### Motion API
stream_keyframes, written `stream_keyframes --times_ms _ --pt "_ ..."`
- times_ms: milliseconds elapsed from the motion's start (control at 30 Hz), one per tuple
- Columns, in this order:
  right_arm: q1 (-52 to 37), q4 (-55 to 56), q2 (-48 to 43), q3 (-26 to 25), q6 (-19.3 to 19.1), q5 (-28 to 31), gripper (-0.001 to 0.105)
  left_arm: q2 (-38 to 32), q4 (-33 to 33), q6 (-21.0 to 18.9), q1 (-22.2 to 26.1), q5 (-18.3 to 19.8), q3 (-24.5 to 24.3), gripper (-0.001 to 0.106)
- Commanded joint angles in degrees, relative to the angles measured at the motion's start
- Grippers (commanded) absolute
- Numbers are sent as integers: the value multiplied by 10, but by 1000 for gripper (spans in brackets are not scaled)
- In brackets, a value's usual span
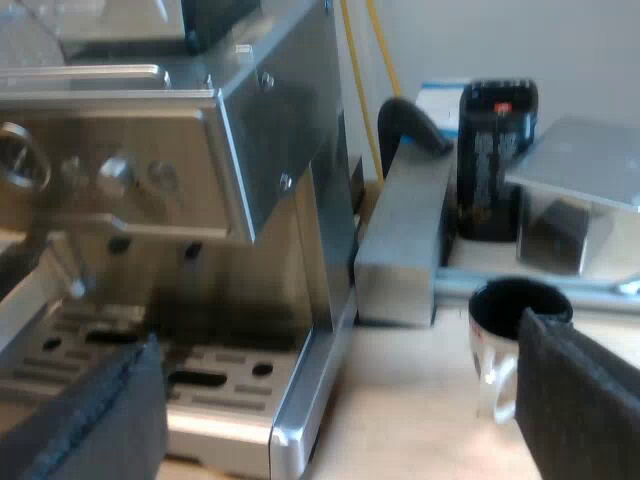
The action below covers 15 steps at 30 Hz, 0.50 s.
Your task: Put the handle in the coffee machine
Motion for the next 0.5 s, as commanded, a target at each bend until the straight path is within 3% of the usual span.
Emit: stream_keyframes --times_ms 33,200,433,500 --pt "0 -39 -22 23 -6 -9 74 -75 -66 -17 -14 -20 26 76" --pt "0 -89 -22 89 -6 -1 74 -74 -139 -17 -49 -22 83 76" --pt "0 -117 -21 176 -6 5 74 -74 -140 -17 -69 -40 133 76" --pt "0 -117 -21 199 8 25 74 -74 -140 -16 -69 -44 168 76"
